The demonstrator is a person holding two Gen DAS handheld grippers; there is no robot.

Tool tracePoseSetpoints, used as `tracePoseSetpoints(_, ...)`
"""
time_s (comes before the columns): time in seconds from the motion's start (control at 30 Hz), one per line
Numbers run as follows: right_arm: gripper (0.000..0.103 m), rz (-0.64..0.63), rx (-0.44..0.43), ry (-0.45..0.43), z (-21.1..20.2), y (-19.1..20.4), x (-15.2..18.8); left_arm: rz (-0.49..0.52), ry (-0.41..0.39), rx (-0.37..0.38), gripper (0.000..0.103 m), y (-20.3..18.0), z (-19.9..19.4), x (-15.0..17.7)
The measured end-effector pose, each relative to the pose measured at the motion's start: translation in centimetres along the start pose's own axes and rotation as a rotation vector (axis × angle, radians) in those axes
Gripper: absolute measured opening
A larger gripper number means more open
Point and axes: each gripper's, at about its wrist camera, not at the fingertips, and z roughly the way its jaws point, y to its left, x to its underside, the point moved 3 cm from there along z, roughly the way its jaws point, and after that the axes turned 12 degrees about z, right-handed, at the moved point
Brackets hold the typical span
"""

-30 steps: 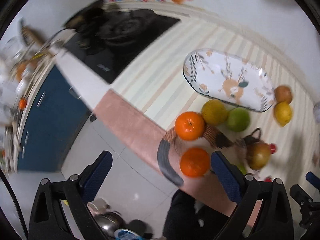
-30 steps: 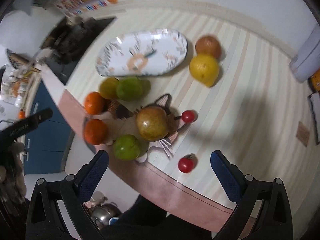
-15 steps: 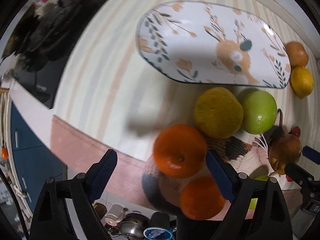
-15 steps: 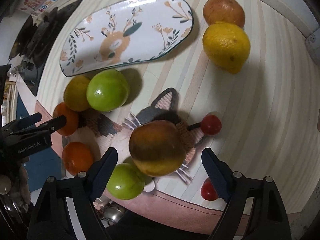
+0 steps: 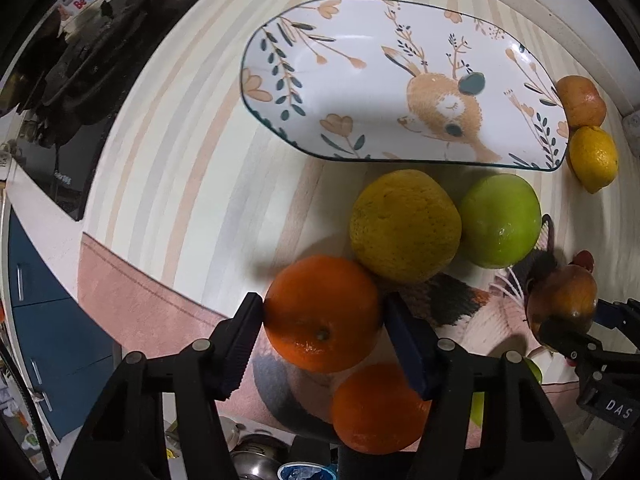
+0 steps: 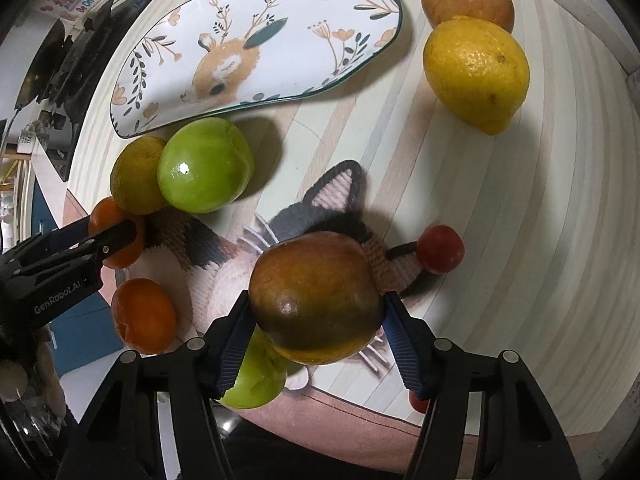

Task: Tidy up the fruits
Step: 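Place the orange on the plate with the left gripper while the right places the pear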

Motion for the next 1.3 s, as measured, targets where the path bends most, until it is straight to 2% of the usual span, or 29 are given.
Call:
tracePoseSetpoints(0.13,0.065,0.004,-0.043,-0.015,-2.2,-0.3,0.2,-0.038,-0.028,0.023,0.06,0.2,-2.4,1.3)
tracePoseSetpoints(0.27,0.065,0.003,-0.097,-0.074,-5.9,0.2,-0.7,-0.078,-0.104,0.084,0.06,0.9,-6.8,1.2)
tracePoseSetpoints(0.37,0.065,0.011,-0.125,-0.123,-8.0,0.9,-2.8,-0.089,-0.159,0.131,0.06,1.5,-9.5,-1.8)
tracePoseSetpoints(0.47,0.065,0.038,-0.124,-0.148,-8.4,2.1,-6.9,-0.095,-0.191,0.158,0.06,2.3,-10.3,-6.2)
tracePoseSetpoints(0.57,0.065,0.073,-0.127,-0.141,-7.4,3.3,-10.3,-0.121,-0.167,0.201,0.06,2.9,-8.5,-10.7)
tracePoseSetpoints(0.67,0.065,0.099,-0.097,-0.138,-5.9,4.3,-14.0,-0.16,-0.098,0.261,0.06,3.6,-5.5,-14.3)
tracePoseSetpoints(0.77,0.065,0.101,-0.063,-0.131,-4.9,4.8,-16.4,-0.179,-0.04,0.283,0.06,3.8,-2.8,-16.7)
tracePoseSetpoints(0.97,0.065,0.068,0.005,-0.121,-3.3,5.1,-18.8,-0.196,0.031,0.32,0.06,3.6,0.7,-18.8)
tracePoseSetpoints(1.3,0.067,0.061,0.023,-0.093,-2.3,5.3,-19.9,-0.169,0.051,0.296,0.061,2.9,0.7,-19.3)
